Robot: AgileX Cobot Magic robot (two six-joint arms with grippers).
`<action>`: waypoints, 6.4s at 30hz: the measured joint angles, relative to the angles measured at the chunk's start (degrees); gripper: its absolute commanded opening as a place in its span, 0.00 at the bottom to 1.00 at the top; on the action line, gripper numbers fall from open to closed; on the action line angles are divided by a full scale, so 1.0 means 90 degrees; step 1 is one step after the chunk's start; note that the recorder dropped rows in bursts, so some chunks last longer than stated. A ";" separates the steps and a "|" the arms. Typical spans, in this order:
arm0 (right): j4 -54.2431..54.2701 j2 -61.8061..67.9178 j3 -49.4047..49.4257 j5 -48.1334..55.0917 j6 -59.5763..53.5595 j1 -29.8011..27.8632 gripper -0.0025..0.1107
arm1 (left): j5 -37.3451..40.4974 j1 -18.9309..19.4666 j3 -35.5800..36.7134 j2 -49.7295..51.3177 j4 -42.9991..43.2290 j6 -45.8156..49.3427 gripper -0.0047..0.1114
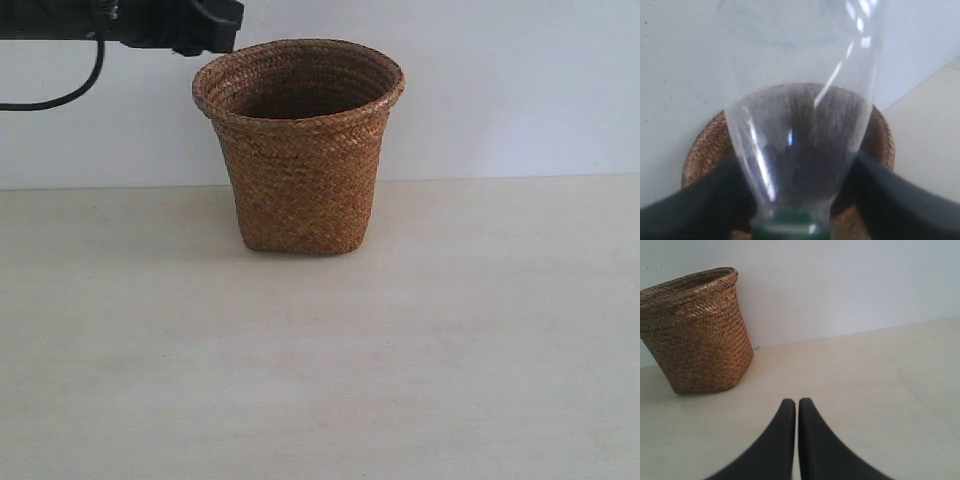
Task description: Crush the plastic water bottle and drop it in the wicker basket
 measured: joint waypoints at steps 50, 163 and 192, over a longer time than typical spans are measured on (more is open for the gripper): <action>0.0025 0.0000 0.0000 0.0000 0.0000 0.0000 0.02 | -0.0446 0.1714 0.5234 -0.7285 -0.1493 -0.1576 0.07; 0.0025 0.0000 0.0000 -0.0035 0.0000 0.0000 0.02 | 0.0516 0.2707 0.8370 -1.0054 0.7657 -0.9124 0.07; -0.0042 0.0000 0.0000 0.0313 -0.0897 0.0000 0.02 | 0.0516 0.2707 0.8370 -1.0054 0.7657 -0.9124 0.07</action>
